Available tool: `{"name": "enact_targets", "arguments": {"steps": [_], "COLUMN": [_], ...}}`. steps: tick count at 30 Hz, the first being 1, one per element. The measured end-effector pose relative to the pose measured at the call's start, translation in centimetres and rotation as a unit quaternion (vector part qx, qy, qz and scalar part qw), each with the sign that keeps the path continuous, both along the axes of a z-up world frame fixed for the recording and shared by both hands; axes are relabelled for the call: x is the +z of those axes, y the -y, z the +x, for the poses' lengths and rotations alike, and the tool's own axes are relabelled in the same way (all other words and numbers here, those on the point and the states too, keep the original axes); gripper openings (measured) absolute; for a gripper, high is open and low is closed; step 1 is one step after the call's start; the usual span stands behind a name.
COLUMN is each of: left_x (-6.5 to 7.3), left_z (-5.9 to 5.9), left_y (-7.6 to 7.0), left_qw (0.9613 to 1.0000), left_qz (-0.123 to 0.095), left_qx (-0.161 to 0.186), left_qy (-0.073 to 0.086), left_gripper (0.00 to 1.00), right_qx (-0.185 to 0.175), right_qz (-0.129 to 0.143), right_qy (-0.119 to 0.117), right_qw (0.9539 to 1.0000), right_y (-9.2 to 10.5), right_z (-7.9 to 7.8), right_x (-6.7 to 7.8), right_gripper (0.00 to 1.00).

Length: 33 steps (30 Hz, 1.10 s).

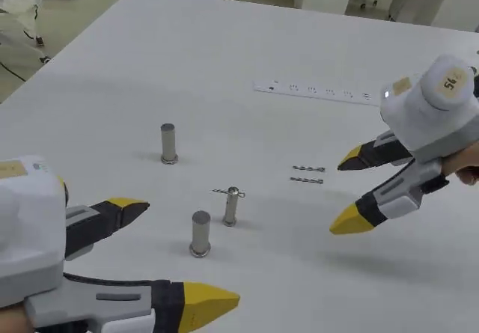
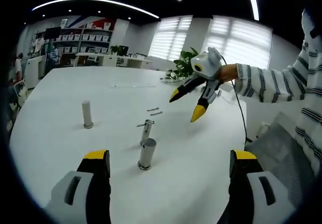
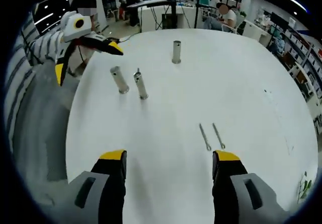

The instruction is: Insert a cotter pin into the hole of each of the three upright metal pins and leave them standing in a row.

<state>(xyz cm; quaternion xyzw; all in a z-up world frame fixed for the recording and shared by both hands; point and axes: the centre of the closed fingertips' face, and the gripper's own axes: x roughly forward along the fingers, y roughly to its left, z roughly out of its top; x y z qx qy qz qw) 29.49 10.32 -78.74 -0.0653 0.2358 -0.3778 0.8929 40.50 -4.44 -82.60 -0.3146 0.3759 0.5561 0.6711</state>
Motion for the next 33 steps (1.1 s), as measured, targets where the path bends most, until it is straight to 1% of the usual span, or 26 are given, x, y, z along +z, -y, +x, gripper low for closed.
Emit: {"name": "enact_targets", "arguments": {"steps": [2, 4, 6, 9, 11, 14, 16, 17, 20, 21, 26, 28, 30, 32, 33], "left_x": [-0.1, -0.4, -0.4, -0.3, -0.3, -0.5, -0.5, -0.5, -0.4, -0.5, -0.7, -0.7, -0.8, -0.8, -0.8], "left_z": [0.1, 0.0, 0.0, 0.0, 0.1, 0.1, 0.1, 0.1, 0.4, 0.4, 0.5, 0.5, 0.5, 0.5, 0.4], "left_y": [0.3, 0.4, 0.5, 0.7, 0.6, 0.4, 0.4, 0.3, 0.2, 0.2, 0.0, 0.0, 0.1, 0.3, 0.3], "left_qw": [1.0000, 1.0000, 0.9999, 0.9999, 0.9999, 0.9999, 0.9998, 0.9999, 0.9999, 0.9999, 0.9998, 0.9998, 0.9998, 0.9999, 0.9999], "left_qz": [-0.004, 0.002, 0.002, -0.008, -0.009, -0.006, -0.006, -0.006, -0.011, -0.011, -0.009, -0.010, -0.011, -0.008, -0.009], "left_qx": [-0.001, -0.006, -0.008, -0.006, -0.003, -0.003, -0.003, -0.001, 0.003, 0.005, 0.006, 0.006, 0.004, 0.001, 0.001], "left_qy": [-0.003, -0.004, -0.007, -0.009, -0.010, -0.014, -0.016, -0.015, -0.005, -0.007, -0.013, -0.013, -0.013, -0.011, -0.013], "left_gripper": [0.99, 0.99, 0.99, 0.99, 0.99, 0.99, 0.99, 0.99, 0.98, 0.97, 0.96, 0.95, 0.93, 0.89, 0.89], "right_qx": [0.006, 0.014, 0.018, 0.017, 0.019, 0.031, 0.033, 0.038, 0.058, 0.056, 0.049, 0.058, 0.062, 0.065, 0.062], "right_qz": [-0.009, -0.016, -0.021, -0.009, -0.008, -0.019, -0.028, -0.037, -0.061, -0.065, -0.061, -0.068, -0.077, -0.086, -0.090], "right_qy": [-0.005, -0.006, -0.009, -0.019, -0.023, -0.024, -0.033, -0.035, -0.027, -0.028, -0.034, -0.026, -0.028, -0.035, -0.033], "right_qw": [0.9999, 0.9997, 0.9996, 0.9996, 0.9995, 0.9991, 0.9985, 0.9979, 0.9961, 0.9959, 0.9963, 0.9957, 0.9947, 0.9935, 0.9935], "right_y": [-0.1, -0.4, -0.6, -1.3, -1.5, -1.6, -1.5, -1.4, -0.8, -0.7, -1.1, -1.2, -1.2, -1.0, -0.9], "right_z": [0.4, 0.9, 1.4, 2.0, 2.8, 3.2, 3.1, 3.2, 3.7, 3.8, 4.3, 4.5, 4.5, 4.3, 4.4], "right_x": [-0.3, -0.5, -0.8, -0.9, -1.2, -1.7, -2.2, -2.6, -3.4, -3.6, -3.5, -3.6, -3.8, -4.1, -4.1], "right_gripper": [0.69, 0.67, 0.66, 0.63, 0.61, 0.56, 0.54, 0.52, 0.49, 0.49, 0.40, 0.38, 0.37, 0.32, 0.30]}}
